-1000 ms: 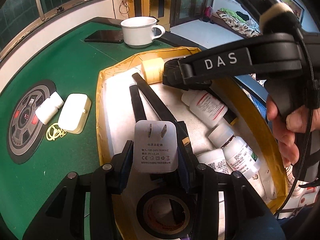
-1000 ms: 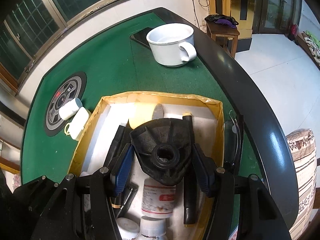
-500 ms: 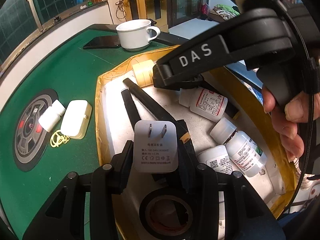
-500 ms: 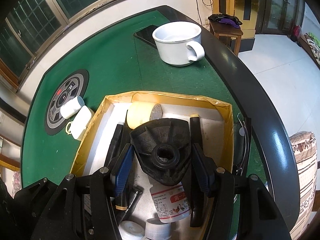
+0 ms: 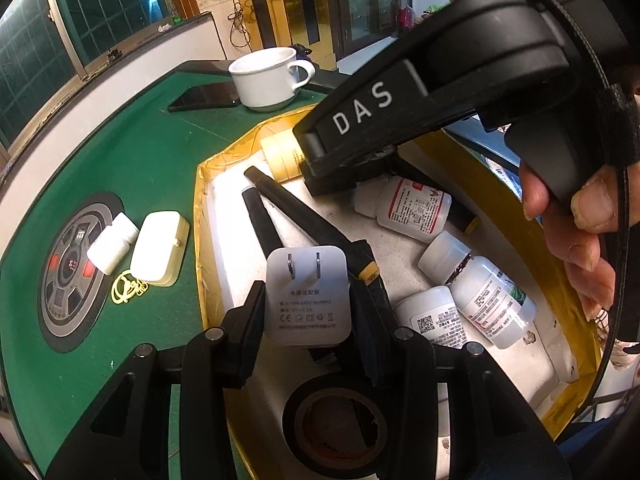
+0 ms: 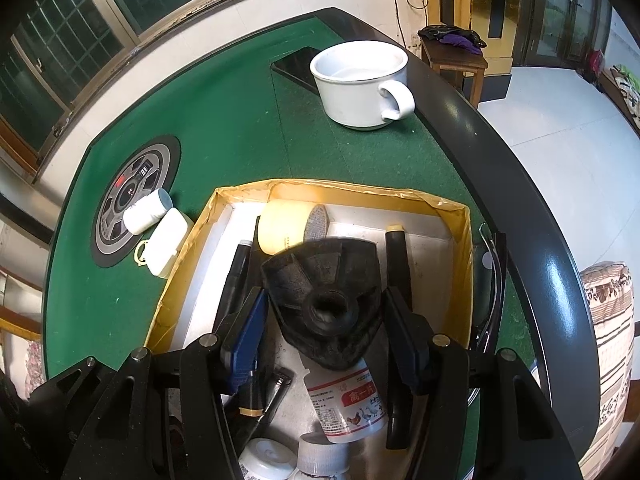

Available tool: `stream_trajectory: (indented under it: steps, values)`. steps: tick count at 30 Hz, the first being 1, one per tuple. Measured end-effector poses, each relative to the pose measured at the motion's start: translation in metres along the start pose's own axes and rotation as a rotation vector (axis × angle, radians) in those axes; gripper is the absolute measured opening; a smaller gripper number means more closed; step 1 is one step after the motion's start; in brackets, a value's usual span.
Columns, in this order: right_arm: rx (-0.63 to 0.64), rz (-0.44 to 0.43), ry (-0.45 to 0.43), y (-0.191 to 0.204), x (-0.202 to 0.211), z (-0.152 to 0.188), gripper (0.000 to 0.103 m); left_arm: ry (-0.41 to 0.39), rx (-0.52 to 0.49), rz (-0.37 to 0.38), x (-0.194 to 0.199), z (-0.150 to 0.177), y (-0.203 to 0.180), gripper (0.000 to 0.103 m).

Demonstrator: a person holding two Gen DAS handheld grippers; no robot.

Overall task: Organize rigid objects
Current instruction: 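Lower charger and black part into the tray and open both grippers, then lift both grippers and grasp the white pill bottle with the left gripper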

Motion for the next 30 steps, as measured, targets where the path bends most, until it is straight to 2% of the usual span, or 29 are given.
stream_trajectory:
  steps: [18, 30]
  values:
    - [-0.017, 0.008, -0.018, 0.009, 0.016, 0.007, 0.054, -0.019, -0.053, -0.020, 0.019, 0.004, -0.007, 0.040]
    - [-0.036, 0.026, -0.042, 0.014, 0.035, 0.013, 0.054, -0.053, -0.095, 0.037, 0.043, 0.010, -0.015, 0.042]
Point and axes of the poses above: each gripper's, at about its wrist camera, not at the fingertips, and x roughly against the way its jaws point, y to its left, z to its underside, the point moved 3 cm from there along -x, roughly the way its jaws point, and after that the axes turned 4 degrees about z, right-handed, at the moved point
